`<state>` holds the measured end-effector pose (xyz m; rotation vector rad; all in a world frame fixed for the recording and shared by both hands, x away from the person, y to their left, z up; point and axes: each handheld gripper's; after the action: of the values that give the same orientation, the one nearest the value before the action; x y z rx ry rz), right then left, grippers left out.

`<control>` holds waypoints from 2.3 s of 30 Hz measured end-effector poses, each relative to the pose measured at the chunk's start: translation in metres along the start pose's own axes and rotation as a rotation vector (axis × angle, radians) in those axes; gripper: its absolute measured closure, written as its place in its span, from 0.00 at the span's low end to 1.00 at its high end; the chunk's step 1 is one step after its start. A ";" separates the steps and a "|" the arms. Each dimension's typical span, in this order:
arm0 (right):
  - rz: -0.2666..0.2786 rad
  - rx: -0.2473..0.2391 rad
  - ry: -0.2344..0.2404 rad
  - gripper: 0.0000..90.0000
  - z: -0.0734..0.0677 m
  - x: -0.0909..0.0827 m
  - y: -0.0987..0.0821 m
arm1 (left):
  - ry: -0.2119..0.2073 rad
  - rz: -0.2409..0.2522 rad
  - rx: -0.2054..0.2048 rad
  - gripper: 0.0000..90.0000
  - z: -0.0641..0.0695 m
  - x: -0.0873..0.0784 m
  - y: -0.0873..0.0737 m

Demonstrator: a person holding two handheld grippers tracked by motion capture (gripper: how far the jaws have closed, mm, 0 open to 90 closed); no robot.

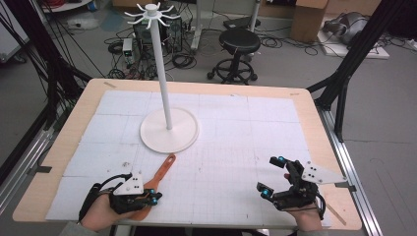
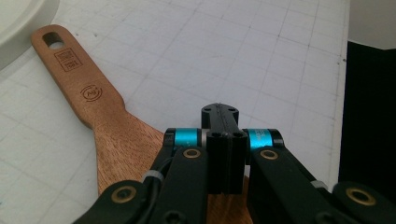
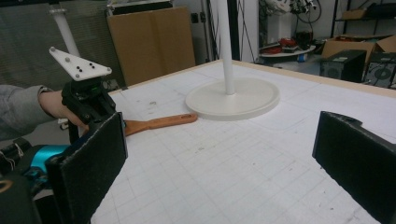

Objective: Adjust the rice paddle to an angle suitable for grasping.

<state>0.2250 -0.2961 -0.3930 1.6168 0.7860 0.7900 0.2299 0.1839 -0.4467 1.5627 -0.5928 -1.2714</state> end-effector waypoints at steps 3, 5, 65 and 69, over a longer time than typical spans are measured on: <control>0.000 -0.004 0.003 0.02 0.001 0.001 0.000 | 0.009 -0.007 -0.013 1.00 0.000 -0.003 0.000; -0.001 -0.003 0.003 0.02 0.001 0.002 0.000 | 0.012 -0.014 -0.016 1.00 0.000 -0.005 -0.001; -0.012 0.022 -0.015 0.02 -0.003 -0.012 -0.005 | 0.201 0.009 -0.118 1.00 -0.058 -0.003 0.001; -0.010 0.015 -0.011 0.02 -0.003 -0.011 -0.006 | 0.182 -0.003 -0.107 1.00 -0.055 0.001 0.004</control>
<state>0.2162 -0.3029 -0.3991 1.6287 0.7929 0.7690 0.2816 0.2032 -0.4459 1.5703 -0.4007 -1.1300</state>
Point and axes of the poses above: each handheld gripper's, and its own axes: x roughly forward along the jaws, y roughly out of its top, z roughly to its right, and after that the axes turned 13 degrees about z, right-handed
